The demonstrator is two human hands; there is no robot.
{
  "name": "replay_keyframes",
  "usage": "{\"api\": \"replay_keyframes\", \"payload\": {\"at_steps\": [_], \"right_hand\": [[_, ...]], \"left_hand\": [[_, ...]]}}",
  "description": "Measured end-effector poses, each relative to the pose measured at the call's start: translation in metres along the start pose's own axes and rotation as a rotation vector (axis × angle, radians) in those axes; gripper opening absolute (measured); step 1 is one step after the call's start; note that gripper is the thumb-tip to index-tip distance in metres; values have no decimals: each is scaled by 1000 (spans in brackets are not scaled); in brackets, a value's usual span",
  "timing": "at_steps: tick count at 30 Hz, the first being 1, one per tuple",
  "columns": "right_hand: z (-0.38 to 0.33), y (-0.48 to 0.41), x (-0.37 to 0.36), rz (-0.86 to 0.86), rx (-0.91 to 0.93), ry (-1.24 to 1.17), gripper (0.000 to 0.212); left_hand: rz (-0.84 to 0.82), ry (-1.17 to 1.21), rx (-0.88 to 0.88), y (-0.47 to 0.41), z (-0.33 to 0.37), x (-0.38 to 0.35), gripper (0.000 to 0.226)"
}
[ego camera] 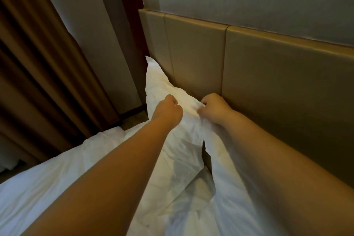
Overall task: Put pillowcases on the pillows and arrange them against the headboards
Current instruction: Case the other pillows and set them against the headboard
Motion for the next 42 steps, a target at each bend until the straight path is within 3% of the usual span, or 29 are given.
{"api": "replay_keyframes", "payload": {"at_steps": [3, 6, 8, 10, 12, 14, 16, 21, 28, 33, 38, 42], "right_hand": [[-11, 4, 14, 26, 127, 22, 18], [-16, 12, 24, 53, 161, 224, 16], [-18, 10, 26, 71, 171, 341, 24], [-22, 6, 26, -78, 38, 503, 34], [-24, 4, 28, -139, -71, 495, 45], [-21, 3, 29, -24, -21, 442, 35], [-16, 8, 30, 134, 33, 358, 20], [-20, 35, 39, 172, 38, 319, 16], [-46, 100, 16, 267, 333, 390, 23], [-34, 124, -71, 82, 383, 394, 22], [39, 130, -209, -261, 231, 492, 19], [100, 127, -307, -444, 133, 510, 22]], "left_hand": [[-32, -146, -127, -14, 10, 3, 50], [-156, -354, -300, -22, 24, -6, 67], [-195, -464, -379, -25, 38, -15, 56], [-149, -499, -419, -26, 52, -22, 37], [-59, -435, -429, -25, 59, -26, 27], [-15, -328, -431, -25, 58, -27, 23], [-28, -211, -421, -23, 51, -26, 27], [-98, 109, -352, 1, 29, -7, 47], [-230, 15, -158, 62, -57, 15, 43], [-303, -182, 56, 109, -157, -2, 33], [-447, -440, 192, 152, -260, -50, 27], [-491, -542, 196, 172, -327, -102, 28]]}}
Point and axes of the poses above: each hand's wrist, its own y-axis away from the middle knuckle, its own x-axis out of the back of the hand, z = x × y, the point moved 2 cm from there along -y, towards the middle knuckle, and after that the axes turned 4 degrees about -x, right-handed, at the moved point
